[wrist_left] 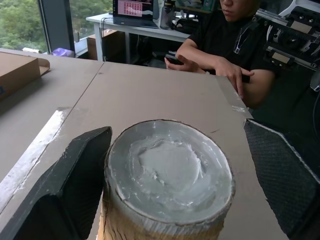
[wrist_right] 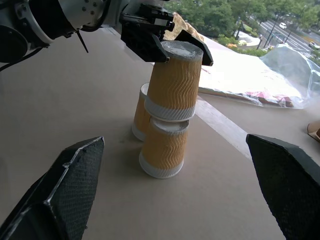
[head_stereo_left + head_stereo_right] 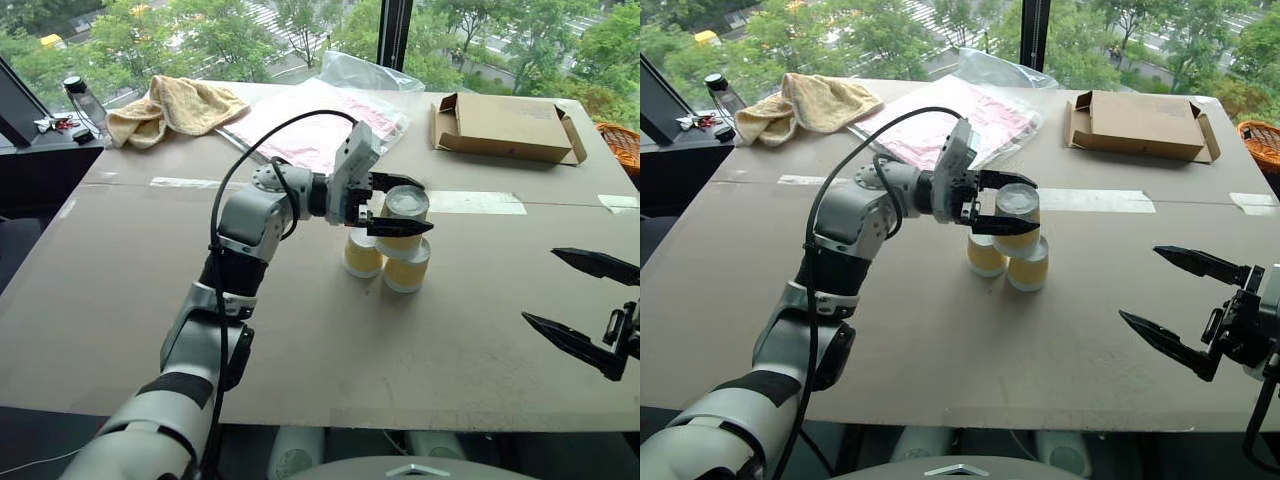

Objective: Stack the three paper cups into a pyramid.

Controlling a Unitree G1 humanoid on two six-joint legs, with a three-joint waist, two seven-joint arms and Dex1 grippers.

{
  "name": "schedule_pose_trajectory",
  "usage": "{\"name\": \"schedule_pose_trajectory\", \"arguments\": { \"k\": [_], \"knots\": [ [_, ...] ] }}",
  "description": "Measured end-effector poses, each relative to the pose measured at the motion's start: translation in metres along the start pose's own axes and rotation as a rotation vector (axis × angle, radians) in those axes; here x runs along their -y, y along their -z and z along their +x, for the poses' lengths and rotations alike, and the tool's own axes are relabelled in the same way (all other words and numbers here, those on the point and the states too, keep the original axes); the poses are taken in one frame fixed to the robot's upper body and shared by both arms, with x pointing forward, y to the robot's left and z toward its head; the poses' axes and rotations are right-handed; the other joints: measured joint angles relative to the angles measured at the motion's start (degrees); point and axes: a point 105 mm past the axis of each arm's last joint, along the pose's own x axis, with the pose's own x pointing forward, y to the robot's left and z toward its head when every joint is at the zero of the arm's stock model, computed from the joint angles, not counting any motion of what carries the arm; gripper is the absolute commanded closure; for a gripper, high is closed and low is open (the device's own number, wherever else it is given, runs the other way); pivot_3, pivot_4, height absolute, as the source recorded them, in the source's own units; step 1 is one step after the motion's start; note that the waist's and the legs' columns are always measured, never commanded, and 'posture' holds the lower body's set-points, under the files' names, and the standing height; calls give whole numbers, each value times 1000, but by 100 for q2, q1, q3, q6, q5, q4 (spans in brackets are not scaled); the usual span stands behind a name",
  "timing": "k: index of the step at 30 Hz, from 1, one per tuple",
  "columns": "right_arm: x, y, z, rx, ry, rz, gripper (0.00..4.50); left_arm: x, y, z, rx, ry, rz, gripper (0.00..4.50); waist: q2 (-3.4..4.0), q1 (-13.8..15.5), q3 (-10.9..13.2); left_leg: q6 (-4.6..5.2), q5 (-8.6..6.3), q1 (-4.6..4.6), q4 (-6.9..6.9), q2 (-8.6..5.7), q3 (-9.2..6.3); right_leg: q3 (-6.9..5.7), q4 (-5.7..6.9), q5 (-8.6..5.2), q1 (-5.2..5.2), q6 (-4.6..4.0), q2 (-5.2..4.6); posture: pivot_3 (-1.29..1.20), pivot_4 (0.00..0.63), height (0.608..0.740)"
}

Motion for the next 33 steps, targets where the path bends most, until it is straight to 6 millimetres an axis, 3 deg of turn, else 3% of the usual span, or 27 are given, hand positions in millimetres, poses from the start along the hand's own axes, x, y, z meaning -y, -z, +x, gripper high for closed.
{"name": "schedule_pose_trajectory", "arguments": {
  "k": [6, 14, 21, 28, 33],
  "knots": [
    [0, 3, -2, 5, -5, 17, 0, 9, -14, -25, 42, -81, -38, 49, 2, 10, 1, 0, 0, 6, 1, 0, 0, 1, 7, 0, 3, 0, -2, 0, 150, 740],
    [11, 9, -6, 19, 10, 43, 0, 5, -20, -82, 197, -313, -75, 49, 3, 13, 1, 0, 0, 19, 0, 0, 7, 6, 8, 0, 10, 0, -4, 0, 150, 740],
    [12, 27, -18, -33, 36, 111, 0, 23, 40, -135, 122, -514, -153, 49, 3, 22, 1, 0, 0, 25, -11, 1, 14, 12, 6, -1, 9, -2, -5, 0, 150, 740],
    [11, 58, -55, -177, 111, 217, 0, 70, 106, -171, -25, -607, -286, 49, 4, 22, 1, 0, -1, 30, -11, 2, 26, 19, 2, -14, 9, -25, -13, 0, 150, 740],
    [14, 69, -67, -219, 143, 235, 0, 94, 129, -187, -84, -652, -335, 49, 5, 17, -1, 0, -1, 40, -10, 4, 35, 27, 3, -16, 10, -23, -16, 0, 150, 740]
  ]
}}
